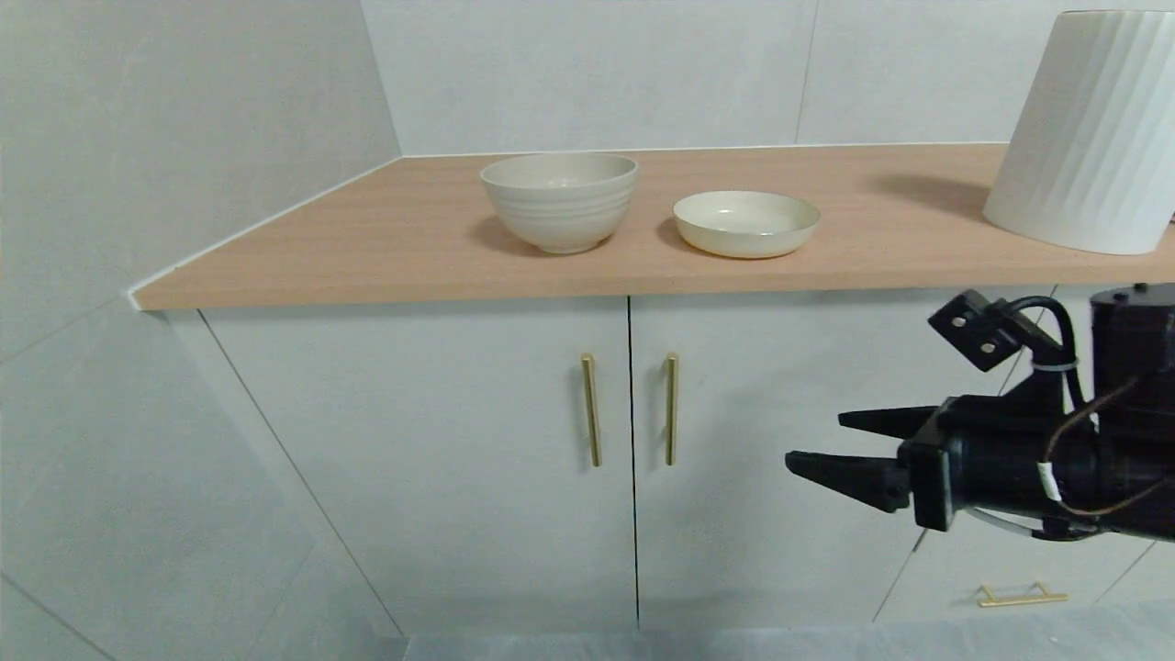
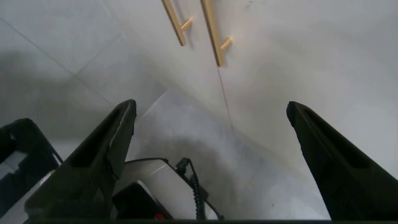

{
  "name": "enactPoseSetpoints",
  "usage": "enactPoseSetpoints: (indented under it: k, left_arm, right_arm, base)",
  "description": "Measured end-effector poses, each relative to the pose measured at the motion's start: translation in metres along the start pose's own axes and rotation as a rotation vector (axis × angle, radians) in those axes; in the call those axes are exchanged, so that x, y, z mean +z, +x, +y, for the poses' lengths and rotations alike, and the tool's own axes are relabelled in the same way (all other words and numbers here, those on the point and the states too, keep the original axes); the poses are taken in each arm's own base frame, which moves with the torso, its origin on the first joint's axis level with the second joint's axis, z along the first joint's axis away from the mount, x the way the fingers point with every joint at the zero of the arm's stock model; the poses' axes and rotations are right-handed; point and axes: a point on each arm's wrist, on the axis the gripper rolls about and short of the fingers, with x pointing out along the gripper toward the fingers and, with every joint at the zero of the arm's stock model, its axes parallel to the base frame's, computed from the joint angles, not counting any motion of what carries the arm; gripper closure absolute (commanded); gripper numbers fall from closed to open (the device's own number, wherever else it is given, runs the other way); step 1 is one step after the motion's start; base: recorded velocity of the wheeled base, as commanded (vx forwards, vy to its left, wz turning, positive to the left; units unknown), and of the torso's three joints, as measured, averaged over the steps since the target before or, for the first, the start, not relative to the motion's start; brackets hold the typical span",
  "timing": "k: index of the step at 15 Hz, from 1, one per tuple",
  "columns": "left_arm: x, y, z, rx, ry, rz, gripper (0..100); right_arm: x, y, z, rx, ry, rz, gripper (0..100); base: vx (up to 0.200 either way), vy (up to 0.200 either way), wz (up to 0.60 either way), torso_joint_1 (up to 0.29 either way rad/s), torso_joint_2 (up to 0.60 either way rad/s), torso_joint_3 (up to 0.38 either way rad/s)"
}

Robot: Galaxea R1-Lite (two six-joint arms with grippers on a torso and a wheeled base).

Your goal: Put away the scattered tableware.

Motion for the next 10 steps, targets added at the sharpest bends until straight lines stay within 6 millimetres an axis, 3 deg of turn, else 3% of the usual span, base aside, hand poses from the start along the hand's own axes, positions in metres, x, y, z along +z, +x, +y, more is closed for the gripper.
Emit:
enactPoseSetpoints:
  k: [5, 10]
  left_arm:
    - [0.0, 0.0, 0.0, 0.0, 0.0, 0.0, 0]
    - [0.0, 0.0, 0.0, 0.0, 0.0, 0.0, 0]
  right_arm:
    - [0.01, 0.052, -0.001, 0.046, -0.008, 0.039, 0]
    - [0.006, 0.098, 0.015, 0.078, -0.019, 0.034, 0]
  base:
    - [0.0, 0.0, 0.0, 0.0, 0.0, 0.0]
    - [0.0, 0.0, 0.0, 0.0, 0.0, 0.0]
